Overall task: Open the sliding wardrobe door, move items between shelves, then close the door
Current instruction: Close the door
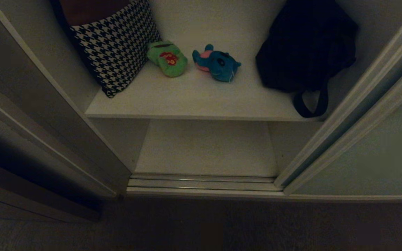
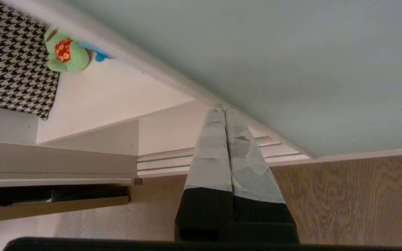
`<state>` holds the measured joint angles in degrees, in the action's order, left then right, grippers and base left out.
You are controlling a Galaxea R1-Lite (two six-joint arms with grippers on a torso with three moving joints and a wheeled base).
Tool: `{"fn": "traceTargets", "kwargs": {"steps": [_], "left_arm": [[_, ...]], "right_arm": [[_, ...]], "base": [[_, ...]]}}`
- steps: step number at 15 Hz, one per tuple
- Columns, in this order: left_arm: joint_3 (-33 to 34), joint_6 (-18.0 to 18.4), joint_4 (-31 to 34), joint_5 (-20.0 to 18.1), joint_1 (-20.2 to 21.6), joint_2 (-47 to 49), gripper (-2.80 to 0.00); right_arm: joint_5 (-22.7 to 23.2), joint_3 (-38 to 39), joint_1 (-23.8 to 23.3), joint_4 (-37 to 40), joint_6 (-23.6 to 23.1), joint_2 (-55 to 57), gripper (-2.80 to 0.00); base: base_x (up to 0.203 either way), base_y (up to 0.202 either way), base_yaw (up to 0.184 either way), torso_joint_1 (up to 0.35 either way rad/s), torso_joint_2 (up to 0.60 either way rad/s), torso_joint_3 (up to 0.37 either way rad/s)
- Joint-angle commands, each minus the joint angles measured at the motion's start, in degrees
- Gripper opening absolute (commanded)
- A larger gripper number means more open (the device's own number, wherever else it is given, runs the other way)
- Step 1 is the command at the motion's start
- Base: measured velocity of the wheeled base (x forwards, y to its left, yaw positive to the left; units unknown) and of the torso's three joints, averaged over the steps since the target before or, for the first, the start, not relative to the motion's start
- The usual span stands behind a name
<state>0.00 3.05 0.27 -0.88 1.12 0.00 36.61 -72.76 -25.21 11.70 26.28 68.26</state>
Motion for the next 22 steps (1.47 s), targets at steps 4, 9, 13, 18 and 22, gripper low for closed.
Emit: {"fn": "traceTargets", "kwargs": {"steps": [4,9,13,18,22], "left_arm": [[0.0,0.0,0.0,0.0,0.0,0.1,-2.80],[0.0,0.0,0.0,0.0,0.0,0.1,-2.80],[0.0,0.0,0.0,0.0,0.0,0.1,-2.80],[0.0,0.0,0.0,0.0,0.0,0.1,-2.80],[0.0,0.0,0.0,0.0,0.0,0.1,-2.80]], "right_arm": [[0.2,2.7,0.8,-4.8,0.2,1.6,-2.80],[-1.2,4.0,5.0,-5.6,0.1,1.9,-2.80],[-1.3,5.0,5.0,-8.8,-0.1,1.3,-2.80],[-0.9,8.1,4.9,-8.2,-0.2,-5.5,-2.80],[0.9,9.6,4.6,-8.6,-0.2,-7.6,-2.80]], "base": [[0.000,0.000,0.000,0.000,0.00,0.000],[0.000,0.000,0.000,0.000,0.00,0.000],[0.000,0.000,0.000,0.000,0.00,0.000],[0.000,0.000,0.000,0.000,0.00,0.000],[0.000,0.000,0.000,0.000,0.00,0.000]]}}
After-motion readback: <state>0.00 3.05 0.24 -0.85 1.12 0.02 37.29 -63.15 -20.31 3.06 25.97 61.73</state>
